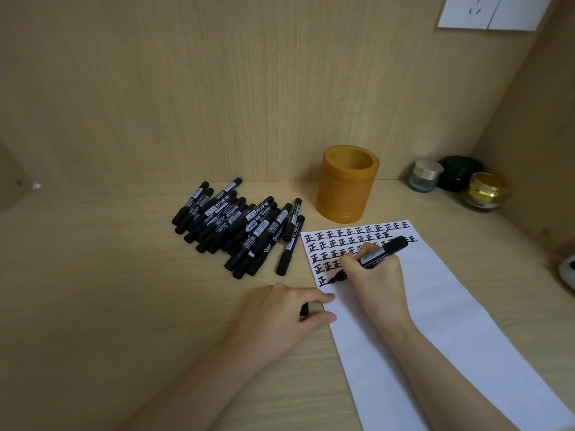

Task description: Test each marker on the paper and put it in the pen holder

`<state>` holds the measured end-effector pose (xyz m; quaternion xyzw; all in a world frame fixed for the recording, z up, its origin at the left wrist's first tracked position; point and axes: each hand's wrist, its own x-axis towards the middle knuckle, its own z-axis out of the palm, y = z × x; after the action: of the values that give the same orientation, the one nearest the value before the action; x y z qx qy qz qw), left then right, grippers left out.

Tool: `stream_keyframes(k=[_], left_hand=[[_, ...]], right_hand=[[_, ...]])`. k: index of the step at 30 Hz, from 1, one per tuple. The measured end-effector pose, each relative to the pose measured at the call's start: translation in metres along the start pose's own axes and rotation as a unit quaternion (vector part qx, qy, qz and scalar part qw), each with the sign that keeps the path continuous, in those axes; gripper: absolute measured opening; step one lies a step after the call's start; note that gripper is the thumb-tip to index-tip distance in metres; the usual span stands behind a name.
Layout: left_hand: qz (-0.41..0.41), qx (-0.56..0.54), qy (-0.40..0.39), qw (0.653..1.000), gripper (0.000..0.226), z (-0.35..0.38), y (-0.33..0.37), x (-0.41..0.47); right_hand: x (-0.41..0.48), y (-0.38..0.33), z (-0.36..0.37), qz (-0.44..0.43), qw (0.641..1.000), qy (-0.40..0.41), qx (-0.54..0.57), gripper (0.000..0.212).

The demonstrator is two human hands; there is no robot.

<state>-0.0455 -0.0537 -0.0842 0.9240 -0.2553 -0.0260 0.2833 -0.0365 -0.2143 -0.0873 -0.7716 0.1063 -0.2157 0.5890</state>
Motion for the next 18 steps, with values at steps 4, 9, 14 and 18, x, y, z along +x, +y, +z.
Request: stream_keyframes(k=[4, 9, 14, 18], left_hand=[[0.003, 0.003, 0.006, 1.0, 0.035, 0.002, -0.001, 0.001], [0.006, -0.004, 0.006, 1.0, 0.035, 0.002, -0.003, 0.001], [-0.004, -0.122, 0.019, 0.992, 0.014, 0.001, -0.004, -0.002], [-0.02, -0.245, 0.018, 0.969, 0.013, 0.0, -0.01, -0.001]], right_hand=[[0.0, 0.001, -0.002, 0.001, 1.0, 0.007, 0.001, 0.036], [0.0, 0.001, -0.002, 0.003, 1.0, 0.005, 0.01, 0.033], [0.005, -0.006, -0.01, 0.076, 0.974, -0.007, 0.216, 0.038], [0.004, -0.011, -0.015, 0.091, 0.945, -0.078, 0.306, 0.035]])
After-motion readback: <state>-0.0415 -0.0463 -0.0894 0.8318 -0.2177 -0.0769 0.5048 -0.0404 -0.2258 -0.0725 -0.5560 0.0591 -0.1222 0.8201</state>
